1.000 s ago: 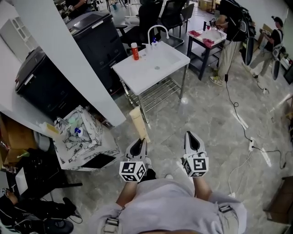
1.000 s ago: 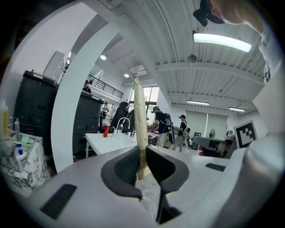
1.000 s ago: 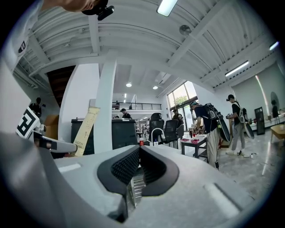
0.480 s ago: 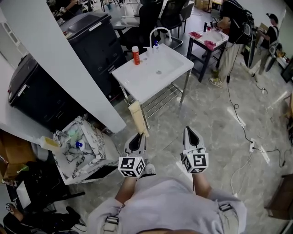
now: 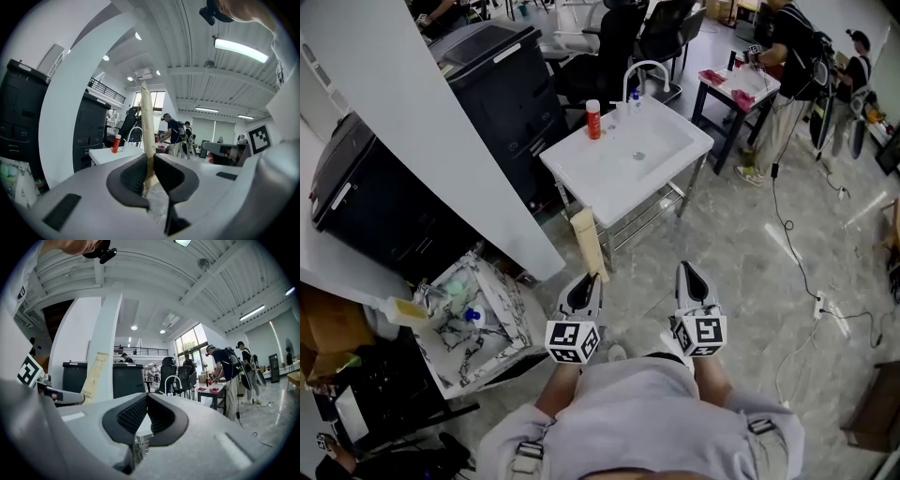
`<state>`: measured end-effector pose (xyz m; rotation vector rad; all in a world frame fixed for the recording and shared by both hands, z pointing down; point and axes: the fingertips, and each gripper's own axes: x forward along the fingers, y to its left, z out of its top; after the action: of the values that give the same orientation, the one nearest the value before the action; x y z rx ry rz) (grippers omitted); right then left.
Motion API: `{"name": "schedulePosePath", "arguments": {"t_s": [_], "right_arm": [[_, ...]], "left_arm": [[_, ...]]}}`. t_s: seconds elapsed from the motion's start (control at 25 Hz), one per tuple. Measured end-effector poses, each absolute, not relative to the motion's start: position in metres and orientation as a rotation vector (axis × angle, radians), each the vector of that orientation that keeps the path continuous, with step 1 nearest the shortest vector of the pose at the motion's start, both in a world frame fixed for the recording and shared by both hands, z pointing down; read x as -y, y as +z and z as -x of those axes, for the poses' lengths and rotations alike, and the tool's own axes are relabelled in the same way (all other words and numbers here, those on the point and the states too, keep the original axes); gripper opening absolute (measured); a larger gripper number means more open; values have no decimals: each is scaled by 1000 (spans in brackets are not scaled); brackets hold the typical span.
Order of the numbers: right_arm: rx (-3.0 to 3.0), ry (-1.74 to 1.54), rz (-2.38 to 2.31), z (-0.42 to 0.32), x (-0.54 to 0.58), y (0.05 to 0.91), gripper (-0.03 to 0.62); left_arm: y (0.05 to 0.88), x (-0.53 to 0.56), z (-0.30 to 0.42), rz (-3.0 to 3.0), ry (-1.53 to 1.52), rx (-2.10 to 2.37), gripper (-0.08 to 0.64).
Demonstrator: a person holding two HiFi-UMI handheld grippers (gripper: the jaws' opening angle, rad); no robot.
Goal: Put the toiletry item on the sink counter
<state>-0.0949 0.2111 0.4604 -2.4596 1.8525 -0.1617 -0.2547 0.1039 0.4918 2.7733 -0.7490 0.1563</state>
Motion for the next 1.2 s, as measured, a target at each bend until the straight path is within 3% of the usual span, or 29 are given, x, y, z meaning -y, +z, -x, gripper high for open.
{"name": "schedulePosePath", "arguments": {"t_s": [0.6,1.2], "right_arm": [[-1867,-192,2424,50,-140,474,5],[-1992,-92,2346,-94,-91,460,5]], "left_arm": [[503,-39,210,-2761,168,782,44],[487,2,87,-2727,91,960,44]]}}
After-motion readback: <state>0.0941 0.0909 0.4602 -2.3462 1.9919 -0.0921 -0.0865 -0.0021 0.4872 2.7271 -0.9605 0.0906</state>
